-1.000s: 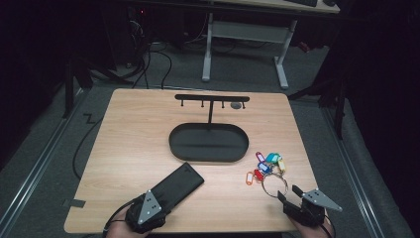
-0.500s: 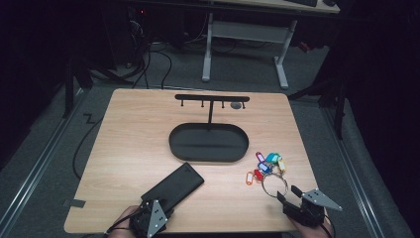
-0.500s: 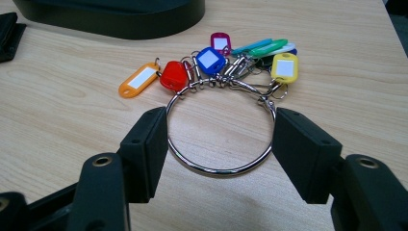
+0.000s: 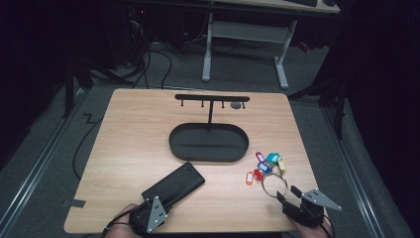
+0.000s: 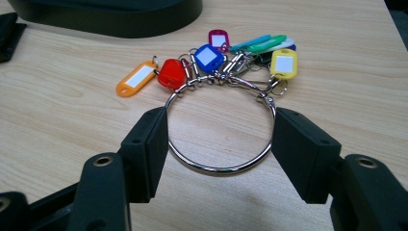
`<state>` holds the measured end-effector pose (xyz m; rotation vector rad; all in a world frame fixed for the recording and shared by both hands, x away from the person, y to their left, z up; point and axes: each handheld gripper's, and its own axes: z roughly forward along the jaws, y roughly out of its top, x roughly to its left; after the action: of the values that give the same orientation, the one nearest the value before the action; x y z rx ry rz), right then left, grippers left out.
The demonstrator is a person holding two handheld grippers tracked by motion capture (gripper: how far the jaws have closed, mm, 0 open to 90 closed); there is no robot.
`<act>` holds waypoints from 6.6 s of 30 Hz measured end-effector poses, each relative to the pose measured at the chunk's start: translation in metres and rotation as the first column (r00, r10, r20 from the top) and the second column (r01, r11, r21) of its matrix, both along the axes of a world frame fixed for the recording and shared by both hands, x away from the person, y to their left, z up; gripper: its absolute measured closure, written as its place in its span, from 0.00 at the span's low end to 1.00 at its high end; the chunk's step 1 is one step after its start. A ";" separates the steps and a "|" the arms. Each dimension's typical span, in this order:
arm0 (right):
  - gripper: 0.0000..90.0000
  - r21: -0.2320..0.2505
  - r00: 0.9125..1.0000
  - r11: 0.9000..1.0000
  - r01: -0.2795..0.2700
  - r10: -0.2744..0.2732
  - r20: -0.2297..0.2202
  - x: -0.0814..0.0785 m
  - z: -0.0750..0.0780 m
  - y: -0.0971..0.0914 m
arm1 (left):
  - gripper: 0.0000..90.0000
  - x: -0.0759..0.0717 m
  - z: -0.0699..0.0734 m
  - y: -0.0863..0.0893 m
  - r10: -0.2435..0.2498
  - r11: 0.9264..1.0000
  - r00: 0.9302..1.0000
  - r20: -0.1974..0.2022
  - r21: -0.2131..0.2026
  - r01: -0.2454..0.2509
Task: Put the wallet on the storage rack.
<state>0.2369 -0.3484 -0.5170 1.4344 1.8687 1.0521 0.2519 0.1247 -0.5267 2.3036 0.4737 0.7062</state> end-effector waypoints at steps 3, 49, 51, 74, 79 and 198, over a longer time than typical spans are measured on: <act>0.43 0.003 1.000 1.000 0.017 -0.017 -0.006 0.002 -0.001 -0.001 | 0.78 -0.003 -0.002 0.001 -0.002 1.000 1.000 0.022 -0.021 0.003; 0.44 0.006 1.000 1.000 -0.014 0.015 -0.014 0.001 -0.003 0.002 | 0.89 0.004 0.030 0.041 0.048 0.925 0.995 -0.083 -0.372 -0.076; 0.44 0.013 1.000 1.000 -0.012 0.012 -0.016 0.002 -0.003 0.002 | 0.89 0.004 0.031 0.044 0.049 0.918 0.994 -0.093 -0.388 -0.082; 0.44 0.010 1.000 1.000 -0.021 0.022 -0.010 0.004 -0.002 0.002 | 0.90 0.039 0.037 0.071 0.078 0.809 0.974 -0.213 -0.558 -0.187; 0.44 0.016 1.000 1.000 -0.025 0.025 -0.011 0.006 -0.002 0.004 | 0.90 0.031 0.039 0.067 0.023 0.783 0.973 -0.231 -0.601 -0.161; 0.45 0.140 1.000 0.990 0.005 -0.005 -0.005 -0.001 0.000 -0.013 | 0.82 0.100 0.116 -0.056 -0.100 0.963 0.994 -0.046 0.245 0.108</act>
<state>0.2360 -0.3613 -0.5170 1.5201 1.8239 1.1999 0.3522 0.0690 -0.4107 2.5562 0.2896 0.7105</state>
